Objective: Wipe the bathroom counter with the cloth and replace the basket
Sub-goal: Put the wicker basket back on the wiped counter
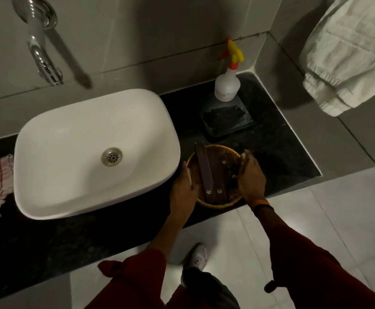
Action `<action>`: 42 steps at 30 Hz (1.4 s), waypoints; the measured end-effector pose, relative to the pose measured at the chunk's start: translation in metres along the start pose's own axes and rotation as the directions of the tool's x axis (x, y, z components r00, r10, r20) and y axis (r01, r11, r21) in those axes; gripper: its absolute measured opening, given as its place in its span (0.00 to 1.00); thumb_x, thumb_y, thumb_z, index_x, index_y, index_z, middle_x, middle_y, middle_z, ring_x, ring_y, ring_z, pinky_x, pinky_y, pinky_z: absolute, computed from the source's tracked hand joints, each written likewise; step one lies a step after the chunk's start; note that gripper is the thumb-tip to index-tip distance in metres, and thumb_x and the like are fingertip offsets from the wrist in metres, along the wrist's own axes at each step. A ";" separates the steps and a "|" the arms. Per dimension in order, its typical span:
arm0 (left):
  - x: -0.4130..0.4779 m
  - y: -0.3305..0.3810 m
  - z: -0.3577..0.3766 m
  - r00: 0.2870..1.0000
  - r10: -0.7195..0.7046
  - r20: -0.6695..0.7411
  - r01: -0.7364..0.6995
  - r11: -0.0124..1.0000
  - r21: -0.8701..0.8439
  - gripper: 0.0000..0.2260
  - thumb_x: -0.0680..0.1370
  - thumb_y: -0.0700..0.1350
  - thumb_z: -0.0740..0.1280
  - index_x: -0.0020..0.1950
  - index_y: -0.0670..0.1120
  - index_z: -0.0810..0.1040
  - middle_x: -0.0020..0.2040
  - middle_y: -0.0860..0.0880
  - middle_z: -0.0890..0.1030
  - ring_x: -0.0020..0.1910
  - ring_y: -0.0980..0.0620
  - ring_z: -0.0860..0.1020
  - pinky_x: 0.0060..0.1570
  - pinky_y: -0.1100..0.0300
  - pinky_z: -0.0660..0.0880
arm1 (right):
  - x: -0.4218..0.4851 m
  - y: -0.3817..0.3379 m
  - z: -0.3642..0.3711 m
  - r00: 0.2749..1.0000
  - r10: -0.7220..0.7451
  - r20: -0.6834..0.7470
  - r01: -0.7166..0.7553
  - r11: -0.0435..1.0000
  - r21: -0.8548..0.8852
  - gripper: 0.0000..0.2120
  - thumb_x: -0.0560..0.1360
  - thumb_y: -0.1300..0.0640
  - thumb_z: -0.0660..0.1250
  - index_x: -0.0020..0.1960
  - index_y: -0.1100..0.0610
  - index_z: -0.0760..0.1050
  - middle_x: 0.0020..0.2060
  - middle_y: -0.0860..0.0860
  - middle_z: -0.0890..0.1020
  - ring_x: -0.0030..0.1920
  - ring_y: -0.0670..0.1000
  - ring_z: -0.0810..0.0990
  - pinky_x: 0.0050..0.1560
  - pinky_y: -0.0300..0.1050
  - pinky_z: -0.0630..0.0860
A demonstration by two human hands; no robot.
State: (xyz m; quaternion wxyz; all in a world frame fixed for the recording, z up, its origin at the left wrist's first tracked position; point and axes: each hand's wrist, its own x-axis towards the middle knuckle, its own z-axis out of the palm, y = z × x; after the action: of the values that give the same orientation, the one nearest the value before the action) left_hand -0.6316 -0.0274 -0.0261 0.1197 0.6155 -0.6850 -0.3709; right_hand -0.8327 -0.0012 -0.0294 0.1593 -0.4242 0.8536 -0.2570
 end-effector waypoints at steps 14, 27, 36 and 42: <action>-0.118 -0.102 -0.088 0.989 -0.146 -0.011 0.141 0.971 -0.193 0.32 0.73 0.37 0.67 0.75 0.55 0.68 0.54 0.44 0.84 0.52 0.46 0.83 0.56 0.53 0.80 | -0.172 -0.057 0.031 0.996 -0.003 0.090 -0.004 0.997 0.080 0.15 0.84 0.60 0.55 0.69 0.60 0.70 0.49 0.56 0.84 0.42 0.52 0.82 0.43 0.43 0.76; -0.225 -0.371 -0.302 0.907 -0.361 -0.217 0.273 0.896 -0.351 0.25 0.77 0.35 0.69 0.73 0.49 0.71 0.55 0.42 0.83 0.51 0.46 0.83 0.53 0.44 0.82 | -0.351 -0.299 0.213 0.906 -0.242 0.348 0.177 0.962 0.208 0.20 0.83 0.58 0.56 0.75 0.61 0.67 0.57 0.60 0.84 0.53 0.60 0.85 0.55 0.59 0.82; -0.187 -0.478 -0.407 0.863 -0.459 -0.210 0.324 0.823 -0.466 0.33 0.75 0.35 0.70 0.78 0.49 0.65 0.70 0.44 0.76 0.61 0.58 0.73 0.62 0.64 0.69 | -0.368 -0.432 0.301 0.909 -0.215 0.358 0.121 0.956 0.266 0.15 0.84 0.57 0.57 0.69 0.59 0.72 0.52 0.57 0.85 0.53 0.62 0.85 0.53 0.47 0.76; -0.168 -0.496 -0.417 0.874 -0.435 -0.216 0.295 0.829 -0.475 0.29 0.76 0.39 0.70 0.76 0.52 0.69 0.68 0.45 0.78 0.64 0.50 0.77 0.62 0.57 0.75 | -0.356 -0.448 0.309 0.913 -0.131 0.387 0.055 0.978 0.200 0.18 0.83 0.53 0.60 0.71 0.55 0.72 0.61 0.57 0.84 0.60 0.59 0.82 0.63 0.56 0.78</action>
State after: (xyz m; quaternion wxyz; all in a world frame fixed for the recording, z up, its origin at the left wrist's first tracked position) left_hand 0.0371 -0.0050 -0.0123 0.2851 0.7458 -0.4265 -0.4249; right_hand -0.1839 -0.0353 -0.0058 0.3558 -0.4912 0.7545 -0.2506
